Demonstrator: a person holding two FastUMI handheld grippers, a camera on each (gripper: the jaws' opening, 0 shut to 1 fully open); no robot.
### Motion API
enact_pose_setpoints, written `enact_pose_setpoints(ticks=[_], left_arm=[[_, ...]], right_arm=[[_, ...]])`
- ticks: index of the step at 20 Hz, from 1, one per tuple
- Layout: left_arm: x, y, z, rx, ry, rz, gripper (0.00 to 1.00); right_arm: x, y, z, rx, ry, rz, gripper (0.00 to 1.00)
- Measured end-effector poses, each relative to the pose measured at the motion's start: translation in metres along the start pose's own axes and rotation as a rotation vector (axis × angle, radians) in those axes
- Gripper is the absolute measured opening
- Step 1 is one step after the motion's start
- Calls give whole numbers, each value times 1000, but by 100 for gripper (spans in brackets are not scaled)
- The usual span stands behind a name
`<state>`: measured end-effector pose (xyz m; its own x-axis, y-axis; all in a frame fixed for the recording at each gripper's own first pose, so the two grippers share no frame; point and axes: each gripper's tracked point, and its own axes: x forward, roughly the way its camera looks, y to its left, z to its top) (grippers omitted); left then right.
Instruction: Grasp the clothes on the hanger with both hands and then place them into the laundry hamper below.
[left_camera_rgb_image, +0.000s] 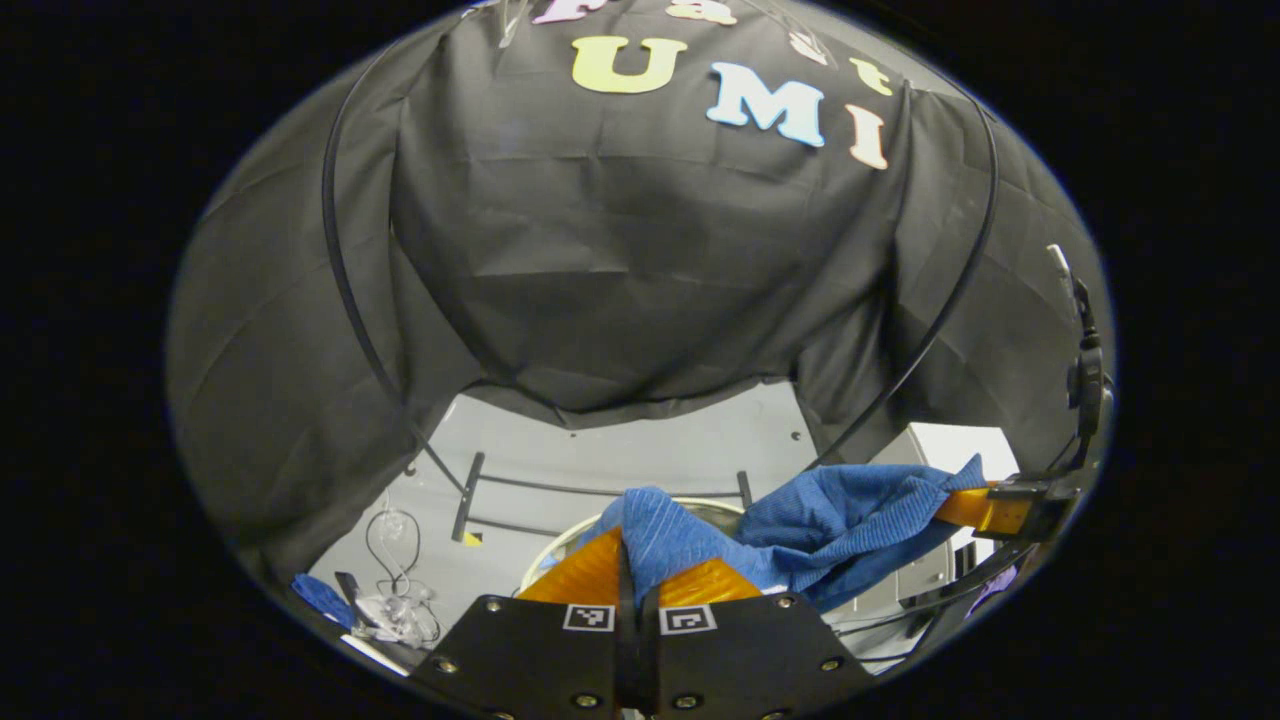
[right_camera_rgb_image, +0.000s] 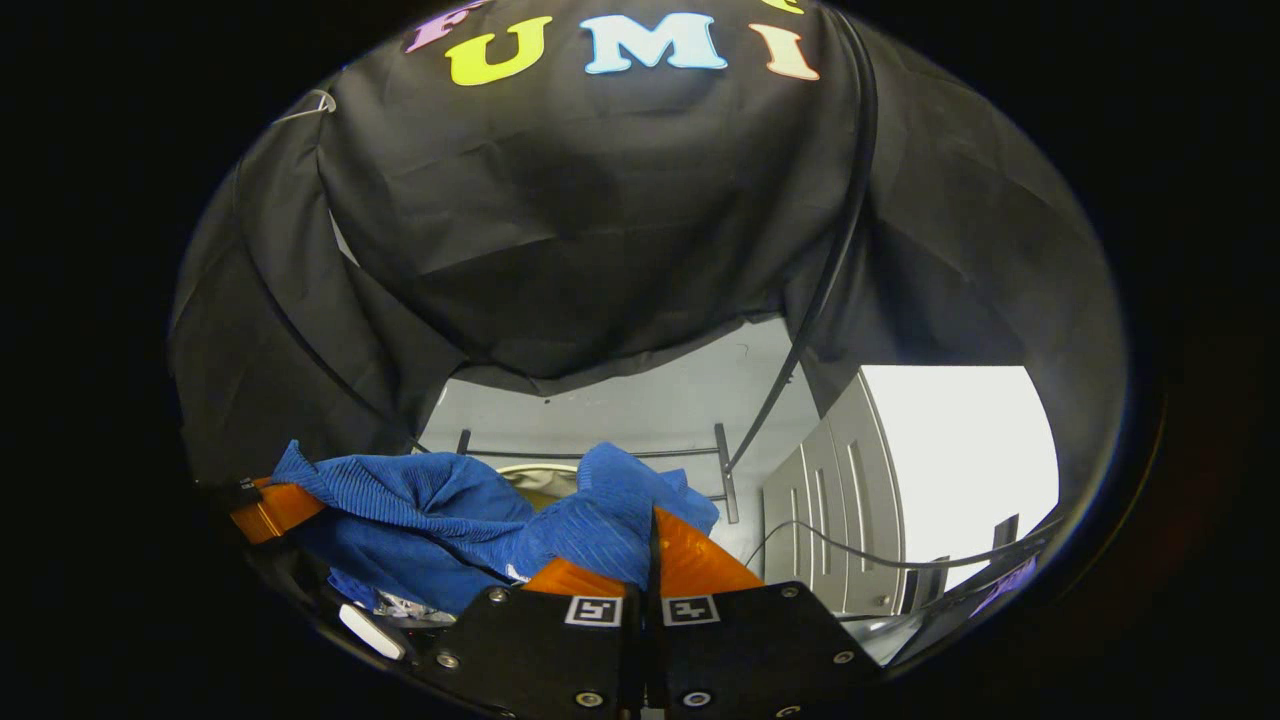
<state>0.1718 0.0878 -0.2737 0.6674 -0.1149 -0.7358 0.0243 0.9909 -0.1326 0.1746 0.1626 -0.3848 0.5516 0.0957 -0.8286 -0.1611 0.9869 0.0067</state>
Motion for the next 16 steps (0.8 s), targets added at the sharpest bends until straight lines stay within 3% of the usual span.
enact_pose_setpoints(ticks=[8, 16], left_arm=[[13, 5, -17, 28, 29, 18, 1], [25, 10, -32, 117, 70, 37, 3]], right_arm=[[16, 8, -20, -23, 60, 16, 1], [15, 14, -29, -25, 89, 34, 8]])
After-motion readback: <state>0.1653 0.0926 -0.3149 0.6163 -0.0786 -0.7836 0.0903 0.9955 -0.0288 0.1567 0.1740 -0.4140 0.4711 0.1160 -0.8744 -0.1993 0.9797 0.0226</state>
